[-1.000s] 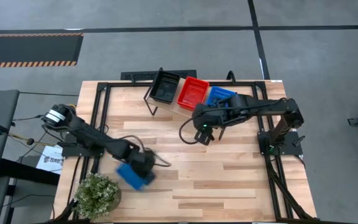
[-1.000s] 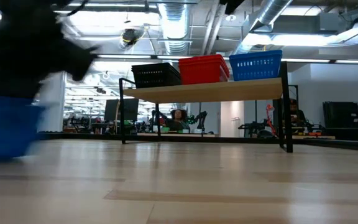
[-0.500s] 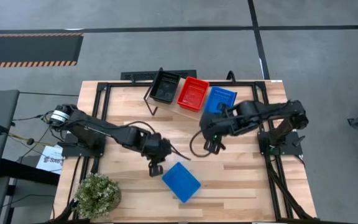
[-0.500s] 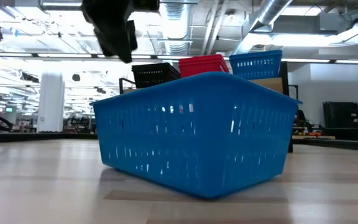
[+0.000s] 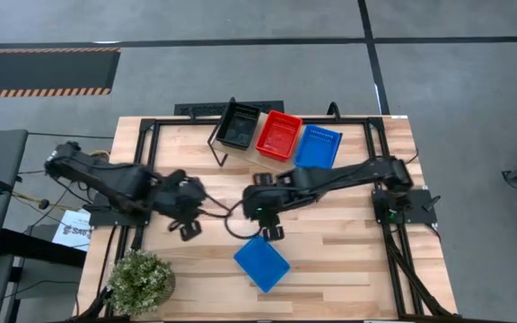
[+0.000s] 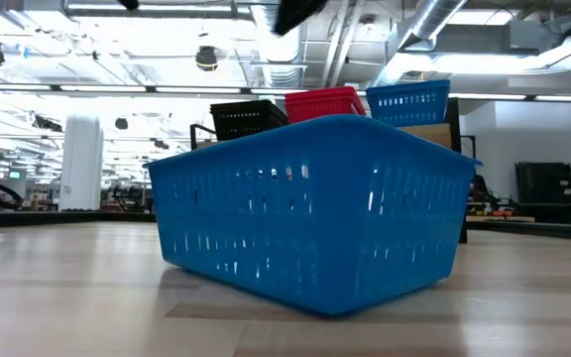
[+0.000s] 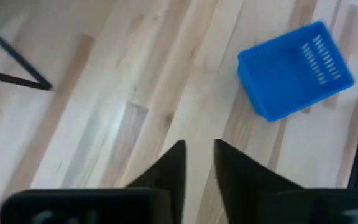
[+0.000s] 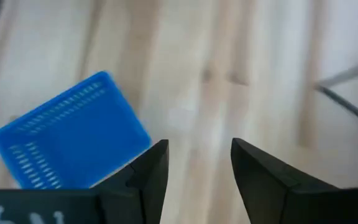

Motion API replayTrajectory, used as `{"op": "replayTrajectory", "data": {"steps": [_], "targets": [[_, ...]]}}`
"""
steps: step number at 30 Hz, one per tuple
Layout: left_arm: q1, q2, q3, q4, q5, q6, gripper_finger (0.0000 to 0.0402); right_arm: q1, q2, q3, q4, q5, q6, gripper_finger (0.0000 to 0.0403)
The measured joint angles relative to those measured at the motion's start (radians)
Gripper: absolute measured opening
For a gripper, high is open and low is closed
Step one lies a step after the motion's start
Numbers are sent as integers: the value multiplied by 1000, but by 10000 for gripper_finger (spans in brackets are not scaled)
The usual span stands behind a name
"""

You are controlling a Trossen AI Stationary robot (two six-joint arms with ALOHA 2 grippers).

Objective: Stack baskets on shelf by color
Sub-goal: Stack the blue bin on the blue bins on the shelf

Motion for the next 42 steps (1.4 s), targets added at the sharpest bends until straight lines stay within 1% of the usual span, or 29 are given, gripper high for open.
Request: {"op": "replayTrajectory", "data": {"steps": [3,7,9,10,13,17,24,26,29,31,33,35,36,37,38,40,42], "targets": [[-48,-60,0,-17,-76,-69,122,-19,72,1,97,-133,-64,195],[-97,-107,0,-12,-158,-154,199,-29,159,2,154,-236,-115,194],[-121,-113,0,-17,-171,-180,231,-25,198,-1,133,-253,-159,194],[-127,-115,0,-19,-172,-189,244,-21,222,3,155,-266,-179,194],[-143,-111,0,-50,-169,-215,270,-3,269,0,141,-270,-216,194],[-156,-100,0,-97,-170,-250,280,17,317,2,158,-278,-235,194],[-163,-98,0,-127,-202,-271,281,23,359,0,169,-286,-237,188],[-163,-98,0,-130,-211,-278,281,22,377,3,199,-286,-236,185],[-163,-99,0,-136,-214,-284,281,21,390,-2,174,-283,-236,176],[-163,-98,0,-145,-216,-288,281,21,405,5,201,-278,-235,159],[-163,-98,0,-146,-221,-295,281,21,407,0,175,-262,-230,127],[-163,-98,0,-147,-225,-297,281,20,405,-2,128,-261,-222,78],[-163,-98,0,-146,-230,-297,281,18,404,0,146,-263,-217,46],[-163,-98,0,-146,-233,-302,281,15,396,0,142,-264,-210,25],[-163,-99,0,-146,-238,-309,281,11,382,0,130,-270,-204,16],[-163,-99,0,-146,-243,-320,281,-1,340,0,95,-271,-182,16],[-163,-106,0,-143,-242,-325,281,-31,281,0,44,-304,-158,10]]}}
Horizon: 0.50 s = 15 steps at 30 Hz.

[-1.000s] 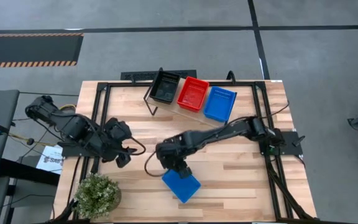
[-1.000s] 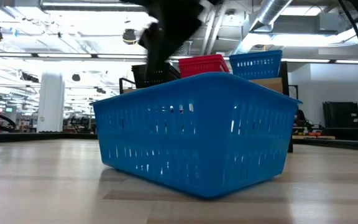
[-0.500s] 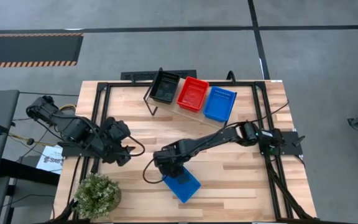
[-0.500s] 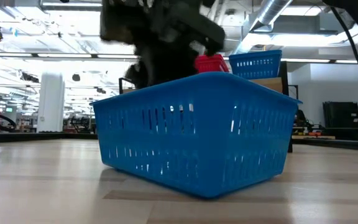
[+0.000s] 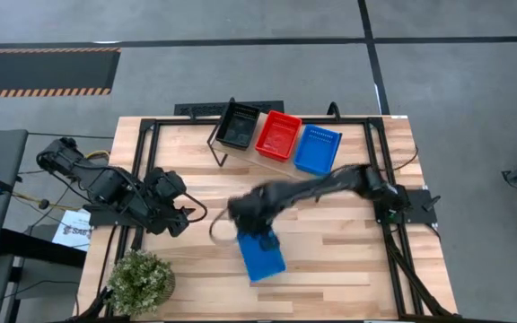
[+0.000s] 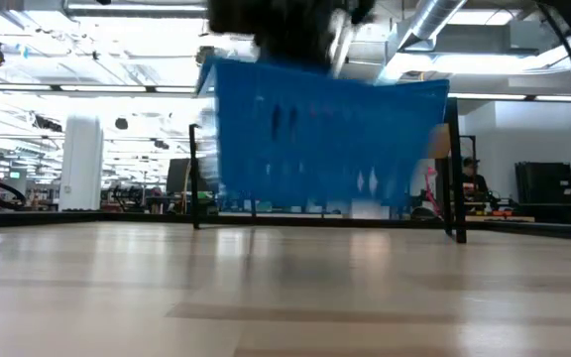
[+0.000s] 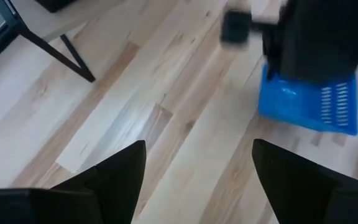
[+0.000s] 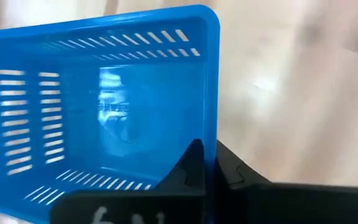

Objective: Stack baskets on shelf by color
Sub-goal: Stack the blue bin on the blue bins on the shelf

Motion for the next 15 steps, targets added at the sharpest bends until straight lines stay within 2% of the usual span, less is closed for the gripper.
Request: {"op": "replayTrajectory", "data": {"steps": [5,8,12,15], "targets": [[0,-27,0,7,-8,-15,281,-90,-229,1,-144,-6,82,10],[0,-47,0,6,-36,-27,281,-168,-374,2,-219,43,168,6],[0,-67,0,7,-71,-39,281,-327,-529,2,-319,154,286,8],[2,-76,0,7,-86,-39,281,-478,-605,2,-402,176,277,8]]}}
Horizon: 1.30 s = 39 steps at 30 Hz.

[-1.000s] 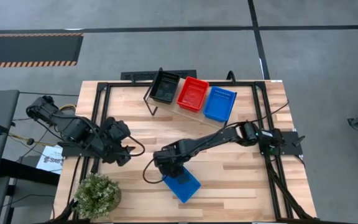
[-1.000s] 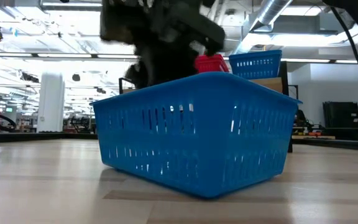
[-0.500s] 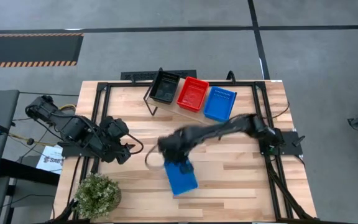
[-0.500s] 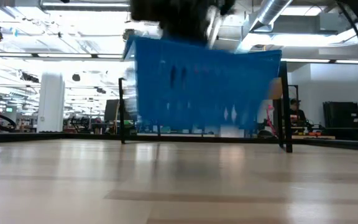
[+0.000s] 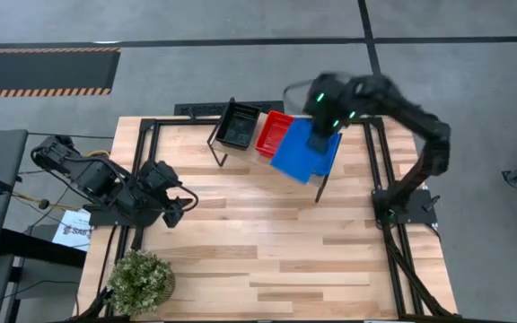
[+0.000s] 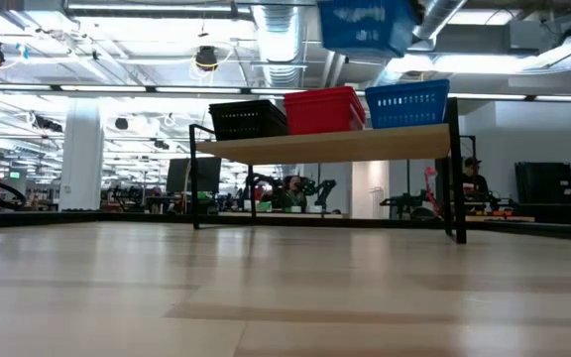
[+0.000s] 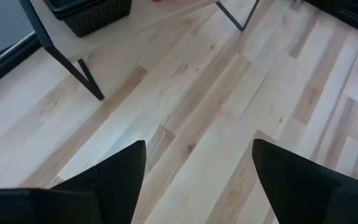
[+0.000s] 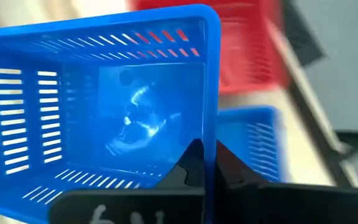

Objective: Stack baskets on shelf by color
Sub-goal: Stack the blue bin on the blue bins on the shelf

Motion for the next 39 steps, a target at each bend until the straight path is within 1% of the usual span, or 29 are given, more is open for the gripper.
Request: {"op": "replayTrajectory", "data": {"steps": [3,4,8,10,12,16,19,24,27,32,39], "targets": [[10,-3,0,0,0,1,281,-159,-34,0,-26,-9,-63,8],[13,-3,0,0,0,1,281,-216,-39,-1,-28,-33,-94,8],[21,-3,0,0,2,8,281,-416,-35,-1,-40,-202,-230,10],[21,-3,0,0,3,10,281,-487,-21,-1,-70,-267,-294,10],[21,-3,0,0,3,11,281,-526,0,-2,-82,-310,-357,10],[21,-3,0,0,1,8,281,-534,5,-2,-79,-382,-443,11],[21,-3,0,0,-5,7,281,-505,3,-1,-80,-379,-477,11],[21,-3,0,0,-25,6,281,-509,-4,-4,-79,-374,-486,12],[21,-3,0,0,-39,4,281,-517,-3,-44,-79,-369,-487,12],[21,-3,0,0,-46,4,281,-519,-5,-152,-80,-369,-509,12],[21,-3,0,0,-55,0,281,-519,-9,-214,-70,-365,-547,12]]}}
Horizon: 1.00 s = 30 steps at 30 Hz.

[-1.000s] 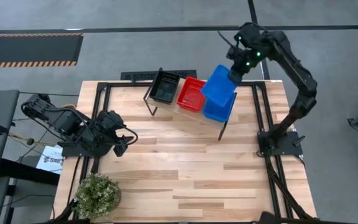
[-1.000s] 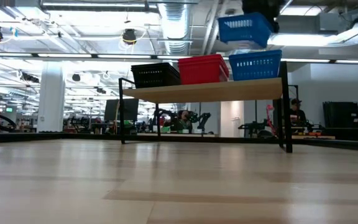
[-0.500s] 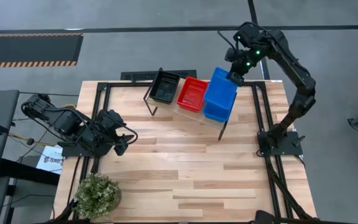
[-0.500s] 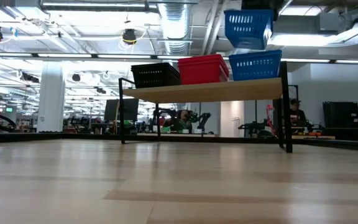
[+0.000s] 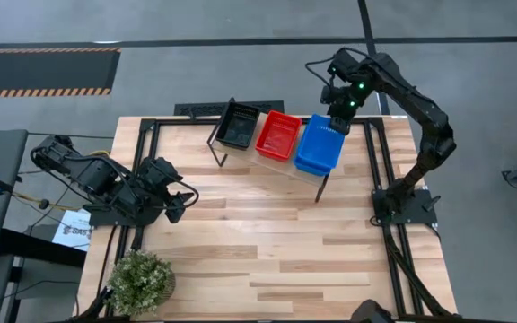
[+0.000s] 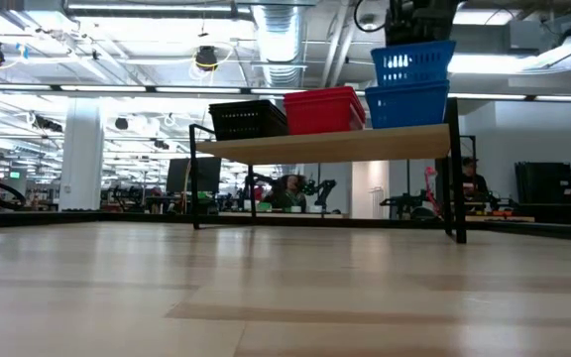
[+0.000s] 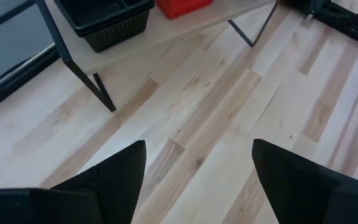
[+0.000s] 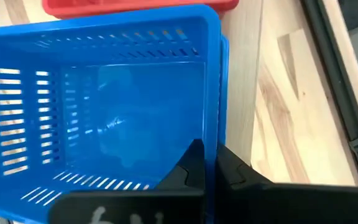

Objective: Stack baskets on shelf by color
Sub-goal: Stack the blue bin on the blue bins on the shelf

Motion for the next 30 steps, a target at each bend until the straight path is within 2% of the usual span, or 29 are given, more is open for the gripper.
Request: {"op": "replayTrajectory", "data": {"steps": [11,23,30], "targets": [[23,0,0,0,-20,-2,281,0,0,-37,64,23,5,15],[46,0,0,0,-19,0,281,4,31,-37,47,24,9,47],[46,0,0,0,-19,0,281,1,30,-91,57,28,9,76]]}}
